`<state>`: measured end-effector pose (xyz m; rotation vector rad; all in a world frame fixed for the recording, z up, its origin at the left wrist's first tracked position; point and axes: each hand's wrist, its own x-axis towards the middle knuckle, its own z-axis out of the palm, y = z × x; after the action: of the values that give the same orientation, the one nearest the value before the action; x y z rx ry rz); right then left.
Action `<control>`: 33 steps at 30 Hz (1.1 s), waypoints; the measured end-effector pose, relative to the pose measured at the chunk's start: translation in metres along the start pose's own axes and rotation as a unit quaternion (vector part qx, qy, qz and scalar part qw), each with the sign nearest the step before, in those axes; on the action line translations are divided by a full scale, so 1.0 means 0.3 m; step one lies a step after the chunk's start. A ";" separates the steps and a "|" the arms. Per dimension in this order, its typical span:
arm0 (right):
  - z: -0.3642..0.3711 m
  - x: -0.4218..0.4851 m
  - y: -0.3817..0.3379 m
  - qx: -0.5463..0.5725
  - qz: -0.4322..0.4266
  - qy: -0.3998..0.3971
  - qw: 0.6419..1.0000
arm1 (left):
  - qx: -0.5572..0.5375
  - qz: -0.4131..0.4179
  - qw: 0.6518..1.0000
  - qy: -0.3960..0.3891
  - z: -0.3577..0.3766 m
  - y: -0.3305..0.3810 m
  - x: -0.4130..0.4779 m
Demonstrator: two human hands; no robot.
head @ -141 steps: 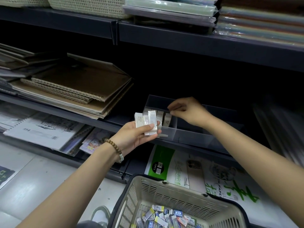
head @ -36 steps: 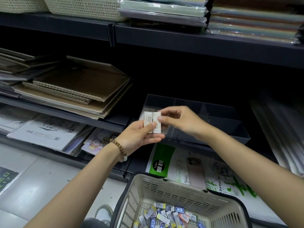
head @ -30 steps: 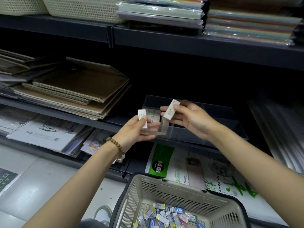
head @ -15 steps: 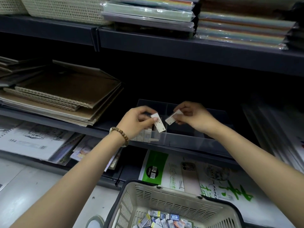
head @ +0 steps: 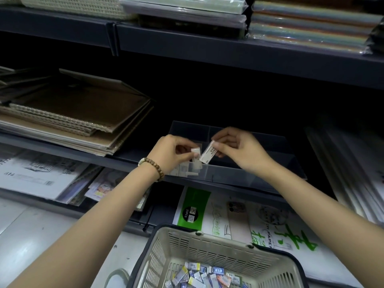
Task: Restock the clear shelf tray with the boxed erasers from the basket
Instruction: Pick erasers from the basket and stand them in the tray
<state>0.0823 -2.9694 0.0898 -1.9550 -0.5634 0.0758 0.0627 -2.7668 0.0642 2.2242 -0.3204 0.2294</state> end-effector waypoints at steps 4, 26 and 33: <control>0.027 0.004 -0.004 -0.026 -0.024 0.028 0.999 | 0.001 -0.003 1.000 -0.009 -0.005 -0.010 0.001; 0.015 -0.077 0.090 -0.223 -0.026 -0.014 0.974 | 0.291 0.164 0.931 -0.149 -0.012 -0.044 -0.039; 0.017 -0.086 0.092 -0.243 -0.004 -0.048 0.969 | 0.350 0.230 0.895 -0.151 -0.037 -0.050 0.001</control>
<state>0.0675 -2.9853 0.0583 -2.4356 -0.7014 0.0281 0.0670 -2.7490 0.0601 2.8710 -1.0839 0.2800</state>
